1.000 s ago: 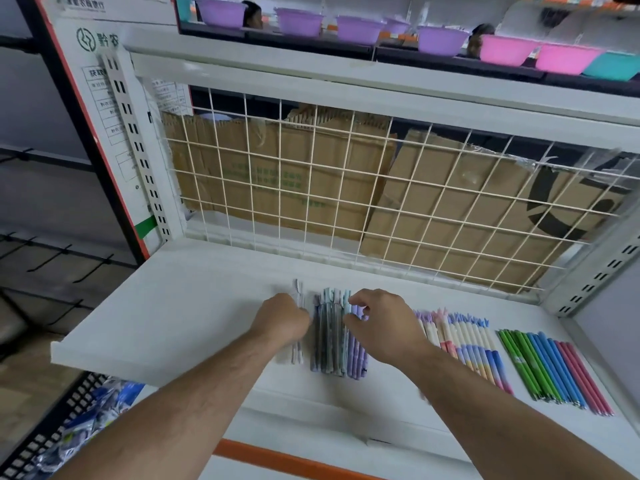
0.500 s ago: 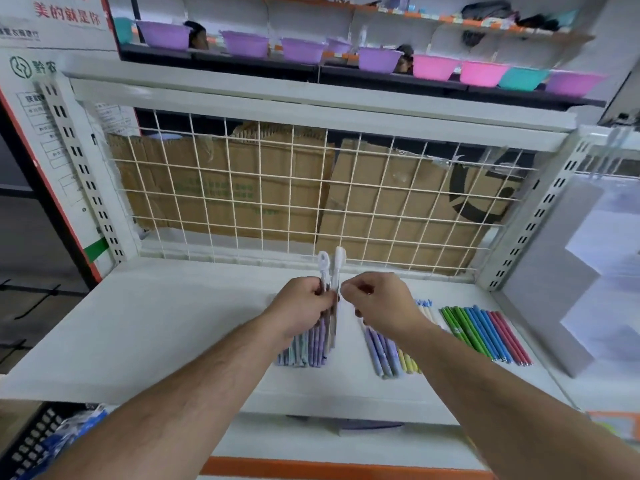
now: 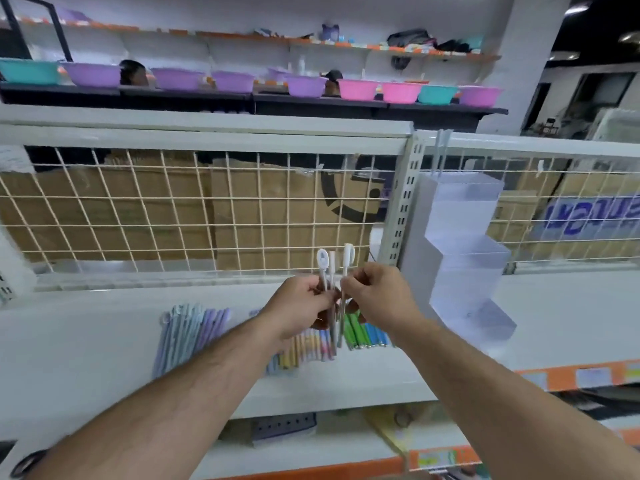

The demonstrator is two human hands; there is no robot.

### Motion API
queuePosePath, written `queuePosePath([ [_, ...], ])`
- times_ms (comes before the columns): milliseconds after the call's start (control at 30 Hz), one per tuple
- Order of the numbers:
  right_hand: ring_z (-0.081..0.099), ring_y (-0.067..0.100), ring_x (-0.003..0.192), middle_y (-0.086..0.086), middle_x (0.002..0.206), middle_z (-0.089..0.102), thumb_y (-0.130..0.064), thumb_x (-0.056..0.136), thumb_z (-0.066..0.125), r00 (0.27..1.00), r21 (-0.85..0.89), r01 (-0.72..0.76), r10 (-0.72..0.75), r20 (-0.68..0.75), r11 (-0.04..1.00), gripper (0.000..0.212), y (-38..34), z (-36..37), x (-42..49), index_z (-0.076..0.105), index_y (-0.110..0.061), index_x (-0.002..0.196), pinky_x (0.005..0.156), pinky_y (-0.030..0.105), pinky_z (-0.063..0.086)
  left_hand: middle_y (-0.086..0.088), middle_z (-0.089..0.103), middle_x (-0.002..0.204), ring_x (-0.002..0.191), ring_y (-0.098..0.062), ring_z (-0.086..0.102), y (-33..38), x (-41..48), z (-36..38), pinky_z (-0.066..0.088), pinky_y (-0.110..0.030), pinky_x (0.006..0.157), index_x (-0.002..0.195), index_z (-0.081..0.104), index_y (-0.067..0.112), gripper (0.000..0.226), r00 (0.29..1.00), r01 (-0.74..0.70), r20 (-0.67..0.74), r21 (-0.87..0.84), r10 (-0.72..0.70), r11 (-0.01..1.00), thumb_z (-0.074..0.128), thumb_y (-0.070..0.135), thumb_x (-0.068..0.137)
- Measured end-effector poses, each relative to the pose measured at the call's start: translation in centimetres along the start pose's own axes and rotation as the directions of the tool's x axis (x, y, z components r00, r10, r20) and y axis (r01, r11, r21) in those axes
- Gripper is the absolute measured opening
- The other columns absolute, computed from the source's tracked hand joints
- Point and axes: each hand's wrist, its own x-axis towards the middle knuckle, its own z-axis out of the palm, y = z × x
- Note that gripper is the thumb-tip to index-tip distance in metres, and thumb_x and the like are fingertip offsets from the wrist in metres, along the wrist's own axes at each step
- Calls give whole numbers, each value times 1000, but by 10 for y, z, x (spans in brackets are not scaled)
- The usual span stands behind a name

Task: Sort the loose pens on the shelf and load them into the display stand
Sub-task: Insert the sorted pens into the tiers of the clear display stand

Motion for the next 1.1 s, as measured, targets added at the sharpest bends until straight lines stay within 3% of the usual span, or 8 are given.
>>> queuePosePath([
  [133,67,13,55,5,69,66,-16,93,63,1000,-29,28,-27,8,999,17,21,-68,-1,65,-9,77,48,26,51,-12,69,82,70,-21,70,24,4,68,59,-35,66,97,66,6,8,999,-34,-13,8,34,999,63,13,98],
  [233,62,14,53,9,69,65,-12,92,62,998,-18,58,-58,7,998,17,29,-111,2,66,-5,78,46,27,50,-12,70,79,71,-24,68,39,12,109,59,-44,75,94,66,7,8,998,-58,-32,18,59,998,65,15,96],
  [400,62,14,52,9,66,66,-10,92,61,997,-23,77,-77,14,997,21,30,-164,16,64,-10,72,46,26,50,-15,71,85,72,-22,68,70,28,151,59,-36,70,99,65,3,13,996,-80,-43,35,81,996,66,15,95],
  [600,63,15,55,9,69,68,-11,89,67,996,39,94,-93,-12,995,11,26,-192,53,68,-5,80,46,24,50,-22,64,83,67,-23,60,99,69,166,53,-30,59,99,57,-8,21,988,-128,-73,114,137,985,68,9,92],
  [733,63,11,55,6,67,67,-14,88,72,995,33,99,-98,-33,995,14,25,-206,86,68,-2,83,50,27,54,-18,65,79,62,-19,60,112,108,168,53,-30,59,86,56,2,15,986,-158,-37,141,165,977,69,8,90],
  [900,64,8,55,4,70,68,-14,87,71,992,-16,100,-101,-74,995,12,28,-227,124,69,-4,84,51,27,53,-6,68,77,66,-17,63,124,150,175,56,-32,65,93,67,7,10,977,-213,2,116,214,970,71,16,91],
  [1100,61,8,55,5,73,65,-15,90,71,984,-16,139,-140,-112,990,16,23,-249,166,70,0,86,51,27,53,-18,70,94,76,-23,66,131,181,173,61,-38,72,95,69,6,17,978,-200,-33,123,205,972,71,22,92],
])
